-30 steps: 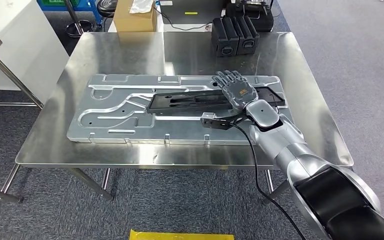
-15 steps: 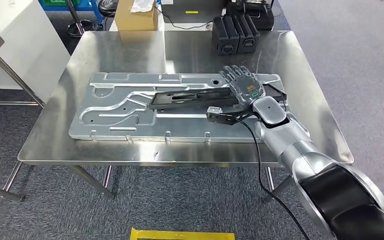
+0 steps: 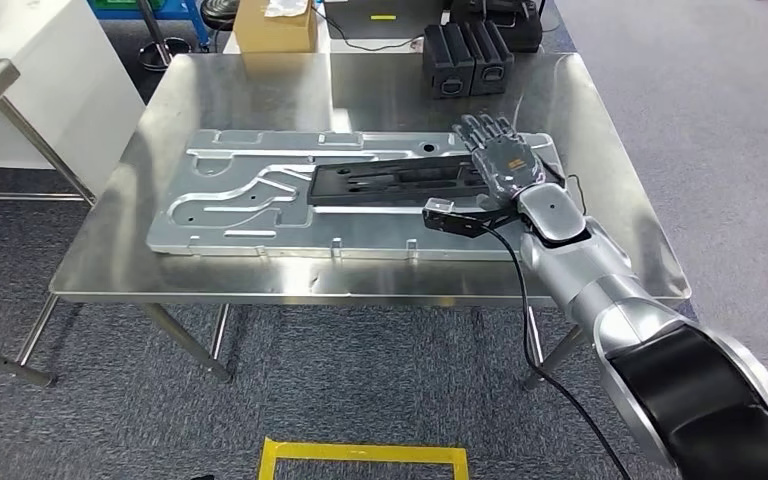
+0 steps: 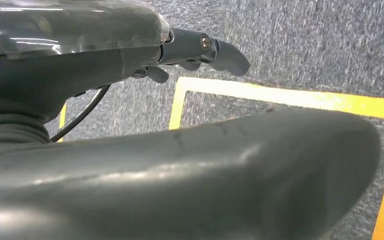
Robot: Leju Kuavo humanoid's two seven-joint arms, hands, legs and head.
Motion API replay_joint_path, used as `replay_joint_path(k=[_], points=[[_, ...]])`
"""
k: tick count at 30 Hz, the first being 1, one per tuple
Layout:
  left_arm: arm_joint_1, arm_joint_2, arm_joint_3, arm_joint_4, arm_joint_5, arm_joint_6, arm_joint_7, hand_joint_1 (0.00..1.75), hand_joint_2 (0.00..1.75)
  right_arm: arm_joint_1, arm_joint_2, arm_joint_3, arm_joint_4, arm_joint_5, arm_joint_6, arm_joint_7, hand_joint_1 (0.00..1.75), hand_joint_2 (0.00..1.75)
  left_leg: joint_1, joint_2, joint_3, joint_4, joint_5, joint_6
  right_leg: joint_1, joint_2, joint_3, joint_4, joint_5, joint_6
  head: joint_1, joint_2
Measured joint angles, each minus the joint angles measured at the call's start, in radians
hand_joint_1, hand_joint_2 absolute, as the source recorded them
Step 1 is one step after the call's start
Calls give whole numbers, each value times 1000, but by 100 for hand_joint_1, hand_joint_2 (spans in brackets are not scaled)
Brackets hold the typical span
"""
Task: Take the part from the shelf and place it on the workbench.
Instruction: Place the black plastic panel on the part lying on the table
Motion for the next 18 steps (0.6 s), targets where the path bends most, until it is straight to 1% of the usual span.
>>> replay_joint_path(k=[1,2,3,4,5,6,7,8,9,10,11,12,13,14,15,16,17,18], points=[[0,0,0,0,0,0,-1,0,0,0,-3,-2,0,-1,-1,0,0,175,2,1,-3,-3,11,7,-1,0,-1,-5,7,7,0,0],[0,0,0,0,0,0,-2,0,0,0,-6,-3,0,-2,-2,0,0,175,3,2,-8,-8,23,14,-2,1,-5,-3,0,12,0,0],[-2,1,0,0,0,0,-4,0,0,0,-10,-5,0,-2,-4,1,0,175,5,5,-16,-13,38,23,-3,2,-13,12,-25,16,1,0],[-4,1,0,0,0,-1,-6,0,0,-1,-14,-6,0,-3,-5,1,0,175,8,7,-26,-17,53,29,-3,2,-26,50,-69,19,2,0],[-6,2,0,0,0,-1,-8,0,0,0,-16,-8,0,-4,-8,1,0,175,6,8,-40,-18,65,34,-4,2,-43,108,-124,22,4,0],[-7,2,0,0,-1,-1,-9,0,0,0,-19,-10,0,-6,-10,2,0,175,5,8,-55,-17,76,37,-4,2,-61,178,-172,25,5,0],[-7,2,0,0,-1,-2,-9,0,0,1,-21,-14,0,-10,-13,2,0,175,4,8,-71,-15,87,37,-4,2,-72,241,-201,28,5,0],[-7,2,0,0,-1,-3,-10,0,0,2,-23,-18,0,-15,-17,2,0,175,3,8,-87,-13,97,37,-4,2,-71,280,-206,29,5,0],[-6,2,0,0,-1,-4,-10,0,0,3,-25,-22,0,-23,-22,0,0,175,2,8,-103,-10,107,35,-4,2,-53,285,-191,29,5,0],[-6,2,0,0,-1,-5,-10,0,0,3,-27,-29,-1,-36,-30,-5,0,175,2,8,-118,-6,115,33,-4,2,-15,252,-167,27,5,0],[-7,2,0,0,-1,-5,-10,0,0,3,-28,-37,-5,-53,-39,-13,0,175,2,8,-130,0,122,30,-3,2,37,190,-151,24,5,0],[-7,2,0,0,-1,-6,-10,0,0,3,-28,-48,-10,-74,-49,-26,0,175,1,7,-142,5,128,26,-1,2,92,115,-150,20,5,0],[-7,2,0,0,-1,-5,-10,0,0,3,-29,-62,-18,-97,-63,-39,0,175,0,7,-148,7,135,21,1,2,131,56,-156,15,4,0],[-7,2,0,0,-1,-4,-10,0,0,3,-29,-77,-25,-121,-79,-53,0,175,-1,7,-152,8,142,16,4,3,155,17,-166,10,5,0],[-6,1,0,0,-1,-3,-10,0,0,4,-30,-93,-31,-144,-99,-68,0,175,-1,7,-154,5,151,10,8,3,161,0,-169,5,5,0],[-5,2,0,0,-1,-2,-9,0,0,7,-30,-109,-37,-164,-123,-81,0,175,-1,5,-155,1,159,4,6,2,155,-3,-160,-1,5,0],[-4,2,0,0,-1,0,-9,0,0,9,-31,-123,-43,-182,-152,-95,0,175,-1,4,-160,3,158,-1,4,-1,150,-8,-151,-8,7,0],[-1,2,0,0,-1,1,-8,0,0,13,-30,-137,-52,-198,-182,-108,0,175,0,3,-169,16,139,-7,1,-3,141,-12,-139,-16,5,0]])
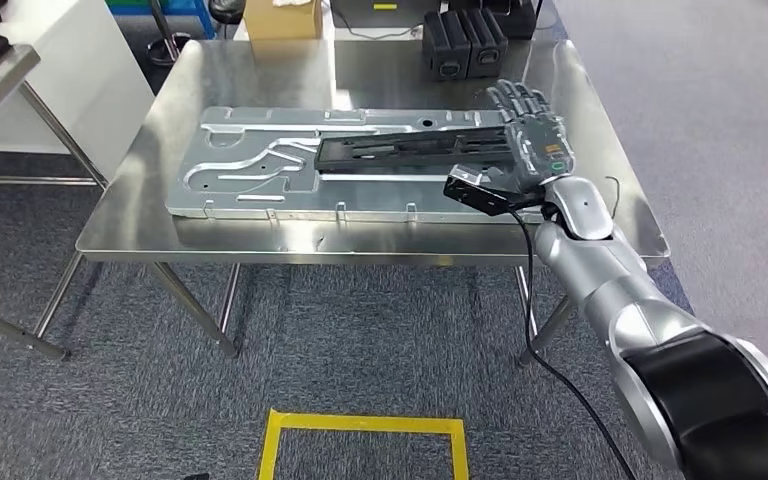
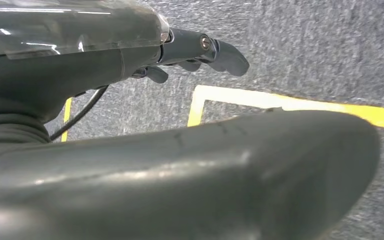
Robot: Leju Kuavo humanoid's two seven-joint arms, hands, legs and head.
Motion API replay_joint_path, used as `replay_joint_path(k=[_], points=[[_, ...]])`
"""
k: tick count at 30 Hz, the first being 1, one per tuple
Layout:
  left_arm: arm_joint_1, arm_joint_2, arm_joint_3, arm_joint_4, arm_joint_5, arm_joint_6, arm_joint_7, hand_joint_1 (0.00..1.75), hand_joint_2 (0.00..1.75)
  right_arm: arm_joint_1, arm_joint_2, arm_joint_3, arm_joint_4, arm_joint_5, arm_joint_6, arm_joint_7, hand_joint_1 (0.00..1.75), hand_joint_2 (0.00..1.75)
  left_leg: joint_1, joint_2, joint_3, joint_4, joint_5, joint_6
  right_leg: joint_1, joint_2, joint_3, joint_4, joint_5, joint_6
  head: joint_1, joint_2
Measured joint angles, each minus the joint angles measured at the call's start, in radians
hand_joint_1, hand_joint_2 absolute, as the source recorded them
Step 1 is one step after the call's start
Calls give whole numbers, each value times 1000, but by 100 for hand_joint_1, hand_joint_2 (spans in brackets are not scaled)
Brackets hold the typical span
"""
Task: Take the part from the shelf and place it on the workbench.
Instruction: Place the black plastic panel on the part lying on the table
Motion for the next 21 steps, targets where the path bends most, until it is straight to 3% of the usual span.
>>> replay_joint_path(k=[2,4,5,6,8,10,11,12,14,15,16,17,19,20,21], points=[[5,0,0,0,-1,2,1,0,0,10,0,-28,-20,-21,-60,-20,0,175,5,0,-28,84,-91,-10,-3,-3,-23,-4,25,-11,-3,0],[9,-1,0,0,-1,4,3,0,0,26,0,-58,-44,-31,-97,-33,0,175,10,0,-55,217,-177,-20,-3,-3,-53,-4,49,-14,-5,0],[10,-1,0,0,-1,4,4,0,0,37,0,-74,-60,-30,-104,-39,0,175,12,1,-56,264,-188,-24,-3,-3,-67,-2,60,-13,-5,0],[11,-1,0,0,-1,5,4,0,0,50,0,-91,-80,-28,-108,-46,0,175,13,1,-42,282,-178,-26,-3,-3,-82,-1,71,-11,-5,0],[11,-1,0,0,-1,6,5,0,0,78,-1,-131,-132,-10,-110,-61,0,175,14,1,36,209,-130,-25,-3,-3,-110,4,92,-5,-5,0],[10,-1,0,0,-1,7,7,0,0,100,-1,-174,-190,12,-111,-73,0,175,11,0,146,64,-131,-15,-2,-3,-130,9,110,5,-4,0],[10,-1,0,0,-1,7,7,0,0,109,-1,-197,-217,21,-112,-80,0,175,8,-1,179,11,-142,-8,-1,-4,-134,9,119,11,-4,0],[11,-2,0,0,-1,7,7,0,0,118,-1,-218,-240,26,-113,-88,0,131,5,-2,194,-18,-151,-1,-1,-6,-135,5,129,18,-5,0],[13,-3,0,0,0,8,7,0,0,138,0,-258,-278,29,-115,-106,0,44,5,0,183,-29,-136,15,-2,-7,-135,-2,142,30,-7,0],[13,-3,0,1,0,9,7,0,0,151,0,-277,-297,28,-115,-117,0,0,7,2,176,-32,-124,25,-3,-5,-141,5,127,35,-7,0],[13,-4,0,1,2,9,6,0,0,164,0,-294,-315,26,-116,-129,0,0,9,3,165,-36,-110,35,-4,-4,-151,29,92,38,-5,0],[13,-5,0,1,3,9,5,0,0,177,1,-312,-332,22,-116,-142,0,0,10,5,152,-37,-94,42,-5,-2,-166,75,38,41,-4,0],[13,-5,0,1,5,9,2,0,0,197,3,-341,-361,8,-116,-165,0,0,9,5,119,-36,-68,46,-5,1,-195,207,-61,46,-2,0],[14,-5,0,1,6,9,1,0,0,208,5,-355,-374,-4,-116,-179,0,0,8,5,102,-35,-56,46,-5,2,-201,266,-79,48,-2,0],[15,-5,0,1,7,10,0,0,0,220,9,-368,-386,-19,-116,-193,0,0,8,5,85,-33,-44,45,-5,2,-195,297,-71,49,-2,0]])
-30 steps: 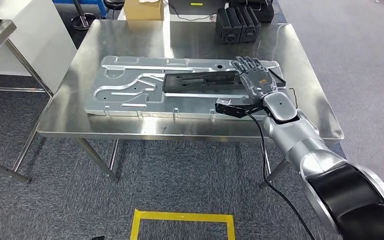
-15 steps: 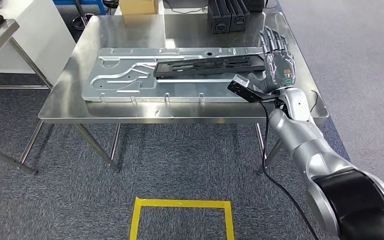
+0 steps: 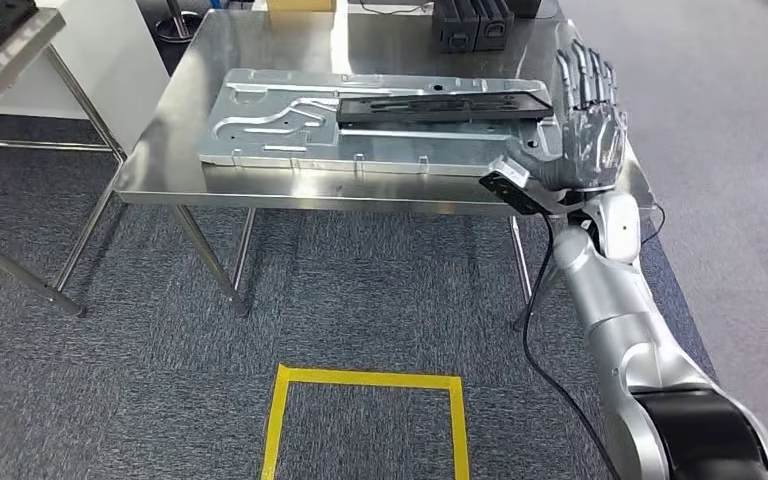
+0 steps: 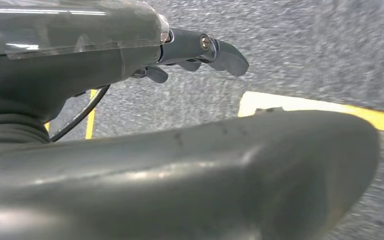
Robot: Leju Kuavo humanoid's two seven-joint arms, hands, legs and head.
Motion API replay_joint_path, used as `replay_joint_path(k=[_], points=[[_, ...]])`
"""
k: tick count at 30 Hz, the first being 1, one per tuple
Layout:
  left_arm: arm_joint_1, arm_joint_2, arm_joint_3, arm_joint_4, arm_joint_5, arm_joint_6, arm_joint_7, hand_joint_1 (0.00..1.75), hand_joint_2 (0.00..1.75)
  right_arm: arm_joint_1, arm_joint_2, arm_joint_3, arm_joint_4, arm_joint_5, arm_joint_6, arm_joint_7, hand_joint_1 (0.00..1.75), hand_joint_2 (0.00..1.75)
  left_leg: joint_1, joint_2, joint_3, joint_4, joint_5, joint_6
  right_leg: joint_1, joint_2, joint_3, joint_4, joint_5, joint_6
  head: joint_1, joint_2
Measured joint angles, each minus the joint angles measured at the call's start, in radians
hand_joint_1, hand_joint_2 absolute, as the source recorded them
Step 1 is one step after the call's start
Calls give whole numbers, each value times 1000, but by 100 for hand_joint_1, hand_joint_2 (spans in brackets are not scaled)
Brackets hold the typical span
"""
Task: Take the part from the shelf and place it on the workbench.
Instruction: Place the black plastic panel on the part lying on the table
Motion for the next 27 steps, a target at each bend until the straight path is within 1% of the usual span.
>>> replay_joint_path(k=[1,2,3,4,5,6,7,8,9,10,11,12,13,14,15,16,17,18,19,20,21,22,23,24,25,26,27], points=[[1,0,0,0,1,0,0,0,0,11,4,-13,-11,-15,0,-15,0,0,0,0,-15,3,10,-2,0,0,20,2,24,0,0,0],[1,0,0,0,1,1,-1,0,0,20,10,-27,-22,-33,0,-32,0,0,0,0,-30,6,19,-5,0,0,60,-35,50,-1,0,0],[2,0,0,0,0,2,-1,0,0,28,16,-40,-33,-51,0,-48,0,0,0,0,-44,12,27,-9,0,0,114,-98,62,-4,0,0],[2,-1,0,0,-1,3,-1,0,0,34,23,-52,-45,-70,0,-64,0,0,-2,0,-54,18,33,-14,2,0,171,-175,55,-8,0,0],[2,-1,0,0,-2,5,-1,0,0,42,29,-64,-57,-92,0,-81,0,0,-3,-1,-62,23,41,-19,4,1,215,-240,41,-13,-1,0],[2,-1,0,0,-4,7,-1,0,0,52,36,-75,-67,-116,0,-99,0,0,-4,-1,-66,25,48,-26,8,1,241,-281,26,-18,-1,0],[3,-1,0,0,-5,9,0,0,0,65,42,-84,-75,-142,0,-116,0,0,-4,-1,-68,24,57,-33,11,0,248,-300,20,-25,-1,0],[4,-1,0,0,-5,12,0,0,0,79,49,-92,-81,-173,0,-135,0,0,-3,-2,-70,22,62,-40,10,-1,242,-301,28,-34,-1,0],[6,-1,0,0,-6,15,1,0,0,95,56,-96,-87,-208,0,-153,0,0,-1,-2,-76,27,52,-46,9,-3,234,-302,38,-44,-1,0],[8,-1,0,0,-7,17,1,0,0,110,62,-98,-93,-241,0,-168,0,0,0,-3,-85,43,28,-51,7,-5,225,-304,49,-53,-2,0],[11,0,0,0,-9,20,1,0,0,125,69,-98,-100,-277,0,-182,0,0,2,-3,-100,82,-16,-55,5,-7,211,-305,61,-61,-3,0],[13,0,0,0,-12,22,1,0,0,140,74,-98,-107,-310,0,-193,0,0,3,-3,-118,140,-71,-59,6,-7,195,-305,73,-66,-4,0],[14,0,0,0,-14,23,1,0,0,155,78,-98,-114,-338,1,-201,0,0,3,-3,-134,209,-117,-62,7,-7,179,-304,86,-68,-6,0],[14,0,0,0,-16,25,2,0,0,173,83,-97,-121,-370,1,-208,0,0,4,-3,-144,276,-147,-65,9,-7,162,-304,99,-69,-6,0],[14,0,0,0,-17,26,1,0,0,190,86,-94,-128,-399,2,-213,0,0,4,-3,-142,318,-148,-66,10,-7,146,-303,111,-68,-6,0],[15,0,1,0,-17,28,1,0,0,208,89,-90,-134,-427,2,-218,0,0,4,-3,-125,328,-127,-65,12,-8,130,-301,122,-67,-6,0],[15,0,1,0,-17,30,1,0,0,224,91,-85,-141,-454,4,-222,0,0,3,-3,-91,303,-96,-61,13,-8,115,-299,133,-66,-6,0],[15,0,1,0,-17,32,1,0,0,238,95,-78,-149,-479,7,-225,0,0,2,-3,-42,249,-72,-55,15,-8,102,-297,143,-64,-6,0],[14,1,1,0,-18,34,0,0,0,252,98,-70,-158,-504,12,-228,0,0,-1,-3,17,171,-73,-47,17,-8,91,-295,152,-61,-6,0],[13,2,1,0,-18,35,0,0,0,264,101,-60,-169,-529,16,-230,0,0,-3,-3,72,92,-87,-39,18,-8,84,-294,161,-58,-6,0],[13,3,1,0,-19,36,0,0,0,276,104,-50,-178,-551,19,-231,0,0,-6,-3,110,32,-106,-33,18,-8,81,-295,170,-53,-5,0],[12,4,0,0,-20,36,-1,0,0,288,107,-41,-186,-569,20,-232,0,0,-9,-3,130,-6,-120,-28,16,-9,80,-298,179,-47,-6,0],[13,4,0,0,-21,36,-1,0,0,302,110,-31,-194,-584,20,-234,0,0,-11,-3,131,-21,-116,-23,15,-10,80,-303,190,-40,-6,0],[14,5,0,0,-23,36,-1,0,0,316,113,-23,-201,-598,21,-236,0,0,-10,-1,127,-25,-104,-17,13,-9,79,-305,192,-34,-7,0],[14,5,0,0,-25,36,-1,0,0,331,115,-15,-209,-613,23,-238,0,0,-8,1,120,-30,-90,-9,12,-8,74,-297,177,-29,-8,0],[15,6,0,0,-26,35,-1,0,0,347,117,-8,-218,-629,27,-239,0,0,-6,2,111,-35,-75,-2,11,-6,64,-272,142,-25,-5,0],[15,6,0,0,-28,35,-1,0,0,364,118,-2,-226,-644,30,-241,0,0,-4,4,100,-37,-62,3,9,-4,50,-225,91,-22,-4,0]])
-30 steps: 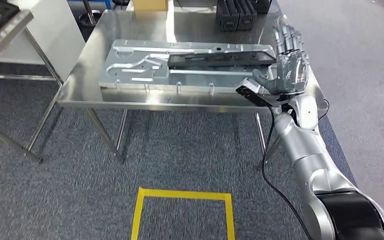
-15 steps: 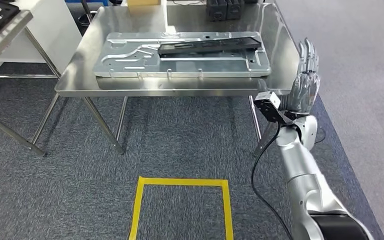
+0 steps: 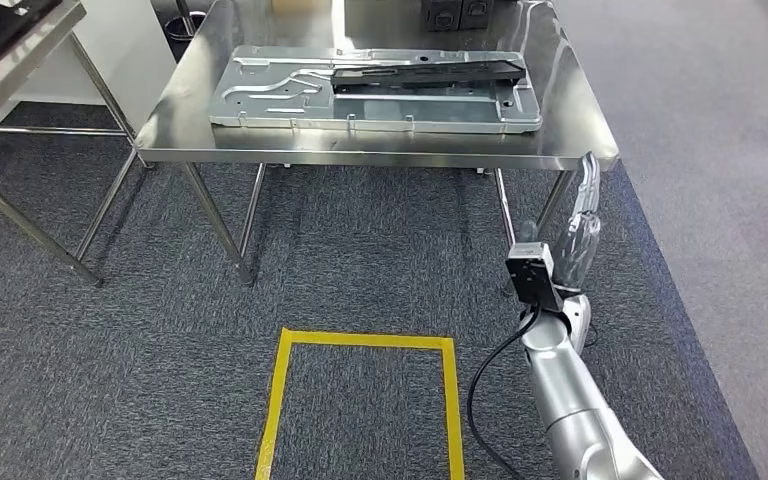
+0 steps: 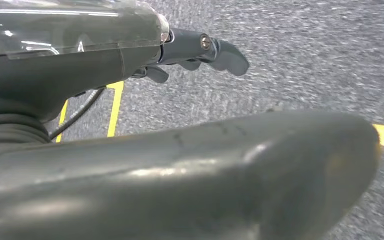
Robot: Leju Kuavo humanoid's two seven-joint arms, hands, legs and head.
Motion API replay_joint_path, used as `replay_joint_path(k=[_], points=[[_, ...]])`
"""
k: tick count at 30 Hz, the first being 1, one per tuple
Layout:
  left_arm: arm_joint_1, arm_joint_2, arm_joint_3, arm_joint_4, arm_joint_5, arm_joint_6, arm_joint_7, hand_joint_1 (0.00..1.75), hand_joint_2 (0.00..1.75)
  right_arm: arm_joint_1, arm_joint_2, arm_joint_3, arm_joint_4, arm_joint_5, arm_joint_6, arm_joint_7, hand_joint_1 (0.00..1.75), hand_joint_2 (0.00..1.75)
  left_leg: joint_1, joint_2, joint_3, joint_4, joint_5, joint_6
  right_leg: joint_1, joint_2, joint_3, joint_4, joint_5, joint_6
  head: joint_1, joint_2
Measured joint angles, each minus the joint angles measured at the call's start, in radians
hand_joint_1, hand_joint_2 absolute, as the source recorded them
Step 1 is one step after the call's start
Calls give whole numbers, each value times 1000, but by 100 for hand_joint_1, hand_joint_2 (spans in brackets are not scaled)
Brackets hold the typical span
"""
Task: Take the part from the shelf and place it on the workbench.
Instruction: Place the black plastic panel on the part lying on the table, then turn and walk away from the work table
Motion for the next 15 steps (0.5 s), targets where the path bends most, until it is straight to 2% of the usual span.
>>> replay_joint_path(k=[1,2,3,4,5,6,7,8,9,10,12,13,14,15], points=[[1,0,0,0,-1,-1,0,0,0,17,2,6,-8,-13,2,-2,0,0,0,0,-15,0,12,4,-1,1,-16,62,-53,3,2,0],[2,1,0,0,-4,-2,0,0,0,35,4,13,-16,-24,3,-4,0,0,0,0,-30,1,23,4,-2,2,-30,128,-92,6,4,0],[3,1,0,0,-6,-2,-1,0,0,53,7,19,-22,-31,3,-7,0,0,0,0,-46,3,34,3,-3,2,-35,181,-105,10,4,0],[4,1,0,0,-8,-2,-1,0,0,68,9,24,-27,-36,2,-8,0,0,0,0,-62,6,43,0,-6,2,-28,208,-94,13,4,0],[5,1,0,0,-9,-3,-1,0,0,80,12,30,-32,-42,3,-9,0,0,1,1,-78,11,52,-4,-8,2,-6,201,-69,15,4,0],[6,1,0,0,-9,-3,-1,0,0,88,15,34,-36,-48,4,-9,0,0,2,1,-93,18,59,-8,-12,2,35,160,-43,17,4,0],[5,1,0,0,-9,-3,-2,0,0,93,18,38,-41,-56,7,-9,0,0,2,2,-107,27,64,-13,-14,2,89,94,-35,18,4,0],[5,2,0,0,-10,-4,-2,0,0,97,22,41,-46,-63,9,-9,0,0,1,2,-119,38,67,-18,-14,3,142,23,-42,16,4,0],[5,2,0,0,-10,-5,-2,0,0,103,26,44,-50,-70,12,-9,0,0,0,2,-128,46,71,-24,-13,4,180,-33,-57,11,3,0],[5,3,0,0,-10,-6,-2,0,0,111,29,46,-52,-76,15,-10,0,0,-1,2,-133,51,76,-30,-10,5,200,-66,-71,4,3,0],[7,4,0,0,-10,-8,-1,0,0,130,36,54,-53,-88,21,-10,0,0,1,2,-138,52,87,-45,-7,5,195,-77,-68,-17,3,0],[8,5,0,0,-10,-9,-1,0,0,137,39,58,-53,-94,23,-11,0,0,3,2,-144,57,80,-52,-8,4,189,-77,-59,-28,3,0],[10,5,0,0,-11,-11,0,0,0,143,43,61,-52,-101,24,-12,0,0,5,1,-154,76,57,-58,-8,3,180,-78,-50,-38,3,0],[11,6,0,0,-11,-12,1,0,0,146,46,64,-51,-108,25,-12,0,0,7,1,-169,114,18,-63,-9,3,169,-79,-40,-46,2,0]])
